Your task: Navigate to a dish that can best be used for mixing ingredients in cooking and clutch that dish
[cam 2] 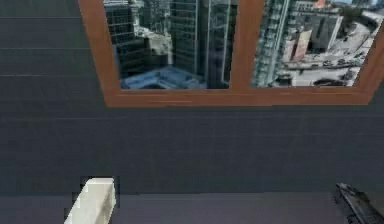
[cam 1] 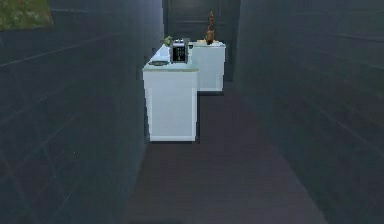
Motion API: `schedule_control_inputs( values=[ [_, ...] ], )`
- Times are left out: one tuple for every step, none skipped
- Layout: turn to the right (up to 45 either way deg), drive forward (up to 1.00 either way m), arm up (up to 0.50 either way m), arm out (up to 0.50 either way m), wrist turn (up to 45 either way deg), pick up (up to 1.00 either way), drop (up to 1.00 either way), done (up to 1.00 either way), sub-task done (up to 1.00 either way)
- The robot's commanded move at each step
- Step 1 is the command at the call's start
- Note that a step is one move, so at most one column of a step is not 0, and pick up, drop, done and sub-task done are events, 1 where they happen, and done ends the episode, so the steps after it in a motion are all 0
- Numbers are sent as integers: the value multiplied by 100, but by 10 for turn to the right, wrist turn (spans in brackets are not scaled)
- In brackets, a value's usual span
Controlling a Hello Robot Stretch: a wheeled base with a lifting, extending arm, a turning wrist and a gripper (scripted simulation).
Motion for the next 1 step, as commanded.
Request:
schedule_control_inputs(
  values=[
    [0,80,0,0,0,0,0,0,0]
  ],
)
